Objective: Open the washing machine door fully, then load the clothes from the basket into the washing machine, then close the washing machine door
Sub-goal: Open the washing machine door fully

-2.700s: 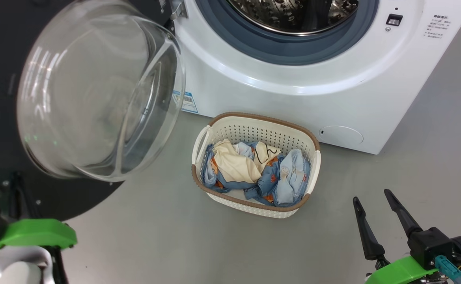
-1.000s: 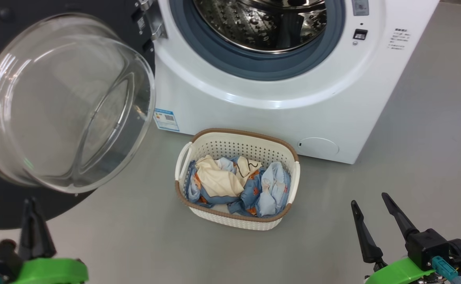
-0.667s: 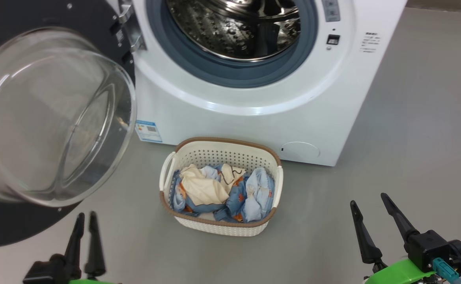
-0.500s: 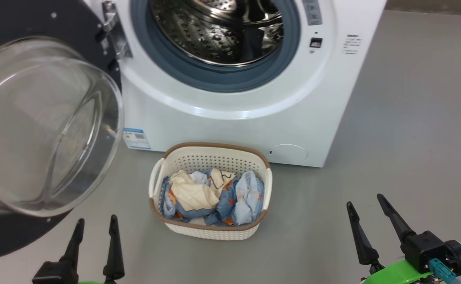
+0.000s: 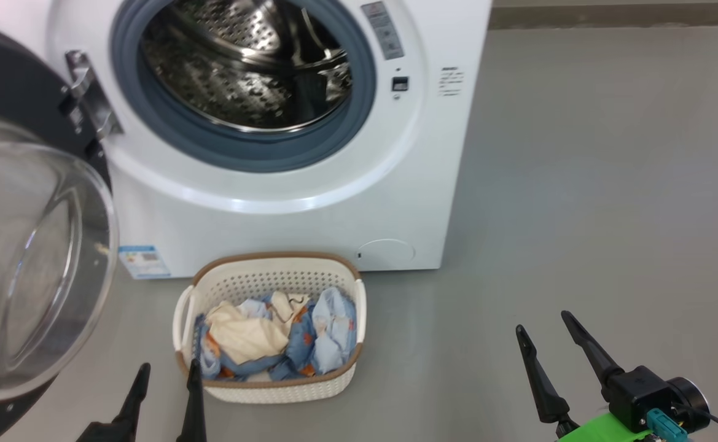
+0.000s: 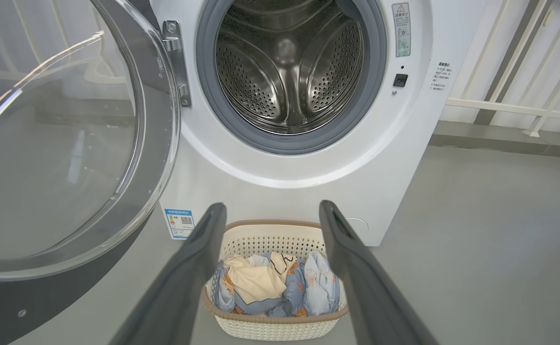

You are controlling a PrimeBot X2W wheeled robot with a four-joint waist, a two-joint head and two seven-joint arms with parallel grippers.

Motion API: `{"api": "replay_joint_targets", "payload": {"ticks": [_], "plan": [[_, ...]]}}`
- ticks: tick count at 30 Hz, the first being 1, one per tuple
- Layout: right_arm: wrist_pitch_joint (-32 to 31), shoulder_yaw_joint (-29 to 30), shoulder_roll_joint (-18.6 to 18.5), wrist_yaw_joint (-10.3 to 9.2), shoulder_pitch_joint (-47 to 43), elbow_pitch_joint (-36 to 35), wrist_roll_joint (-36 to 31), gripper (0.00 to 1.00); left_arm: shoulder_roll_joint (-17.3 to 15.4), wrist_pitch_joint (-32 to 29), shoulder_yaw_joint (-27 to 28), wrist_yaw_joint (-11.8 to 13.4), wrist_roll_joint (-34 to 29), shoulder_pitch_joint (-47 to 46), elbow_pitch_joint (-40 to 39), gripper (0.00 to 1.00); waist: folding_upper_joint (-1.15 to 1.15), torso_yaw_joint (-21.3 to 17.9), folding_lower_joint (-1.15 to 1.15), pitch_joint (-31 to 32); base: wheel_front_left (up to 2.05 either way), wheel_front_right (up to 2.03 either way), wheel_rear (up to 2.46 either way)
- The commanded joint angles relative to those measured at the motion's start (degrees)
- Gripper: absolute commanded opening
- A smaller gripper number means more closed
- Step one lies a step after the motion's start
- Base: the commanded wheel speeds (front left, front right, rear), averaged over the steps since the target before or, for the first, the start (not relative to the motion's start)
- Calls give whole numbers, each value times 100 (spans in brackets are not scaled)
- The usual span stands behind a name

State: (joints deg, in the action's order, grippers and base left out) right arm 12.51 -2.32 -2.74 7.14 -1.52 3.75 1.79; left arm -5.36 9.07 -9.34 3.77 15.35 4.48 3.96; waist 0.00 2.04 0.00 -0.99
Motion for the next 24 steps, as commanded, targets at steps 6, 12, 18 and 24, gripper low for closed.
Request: {"api": "replay_joint_targets", "payload": {"ticks": [6, 12, 18, 24], "plan": [[-36, -145, -14, 35, -37, -228, 42, 100, -70, -66, 149, 65, 5, 0, -170, 100, 0, -365, 0, 214, 0, 0, 0], [-55, -140, -14, 35, -88, -244, 62, 100, -68, -58, 174, 158, 25, 70, -176, 100, 0, -365, 0, 244, 0, 0, 0], [-72, -135, -14, 35, -132, -249, 89, 100, -74, -54, 174, 246, -2, 118, -208, 100, 0, -325, 0, 276, 0, 0, 0], [-73, -131, -14, 35, -164, -222, 122, 100, -112, -65, 143, 276, -23, 136, -249, 100, 0, -265, 0, 298, 0, 0, 0]]}}
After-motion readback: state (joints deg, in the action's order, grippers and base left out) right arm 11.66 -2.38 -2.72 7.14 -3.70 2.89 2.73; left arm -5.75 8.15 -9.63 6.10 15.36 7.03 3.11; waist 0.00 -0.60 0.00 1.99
